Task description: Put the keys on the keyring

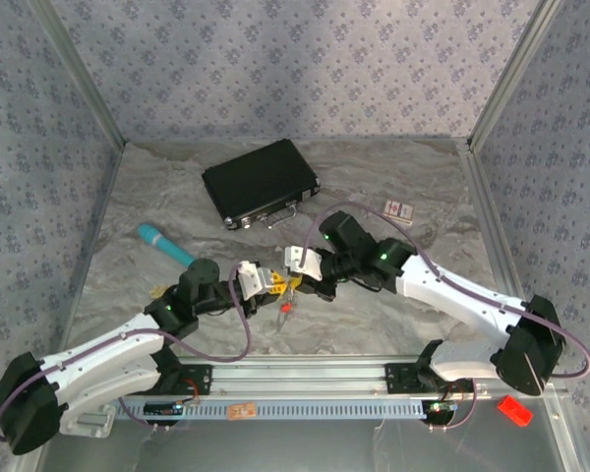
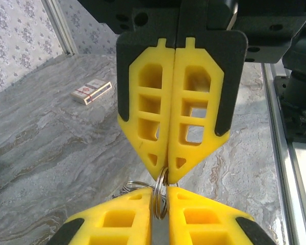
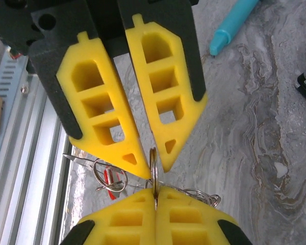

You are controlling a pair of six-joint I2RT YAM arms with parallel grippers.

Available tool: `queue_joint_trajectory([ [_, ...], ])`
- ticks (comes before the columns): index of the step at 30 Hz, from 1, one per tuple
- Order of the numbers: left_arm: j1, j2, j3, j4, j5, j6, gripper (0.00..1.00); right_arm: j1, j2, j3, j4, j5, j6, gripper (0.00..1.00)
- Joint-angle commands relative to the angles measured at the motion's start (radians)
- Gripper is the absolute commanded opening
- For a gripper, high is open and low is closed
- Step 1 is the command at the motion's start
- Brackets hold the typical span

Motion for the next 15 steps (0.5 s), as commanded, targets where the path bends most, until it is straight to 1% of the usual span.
queue_joint_trajectory([
  [1, -0.001, 0.008, 0.048, -0.043, -0.002, 0.026, 0.12, 0.036, 0.023, 0.076, -0.103, 0.063, -0.055, 0.0],
  [4, -0.001, 0.013, 0.06, -0.066, 0.004, 0.034, 0.08, 0.051, 0.033, 0.106, -0.141, 0.088, -0.065, 0.0],
  [7, -0.002, 0.009, 0.058, -0.069, 0.006, 0.037, 0.0, 0.048, 0.018, 0.106, -0.126, 0.086, -0.055, 0.0],
  [8, -0.001, 0.005, 0.055, -0.067, 0.006, 0.037, 0.0, 0.04, 0.011, 0.096, -0.113, 0.082, -0.044, 0.02],
  [10, -0.002, -0.004, 0.049, -0.05, 0.009, 0.035, 0.0, 0.018, -0.013, 0.06, -0.06, 0.054, -0.013, 0.14],
  [11, -0.001, -0.01, 0.04, -0.037, 0.012, 0.032, 0.0, 0.005, -0.025, 0.033, -0.033, 0.034, 0.006, 0.18],
  [13, -0.001, -0.019, 0.026, -0.002, 0.017, 0.025, 0.0, -0.012, -0.036, -0.008, 0.011, 0.003, 0.037, 0.23],
  [15, -0.001, -0.025, 0.017, 0.021, 0.027, 0.019, 0.0, -0.016, -0.035, -0.037, 0.039, -0.009, 0.059, 0.25],
])
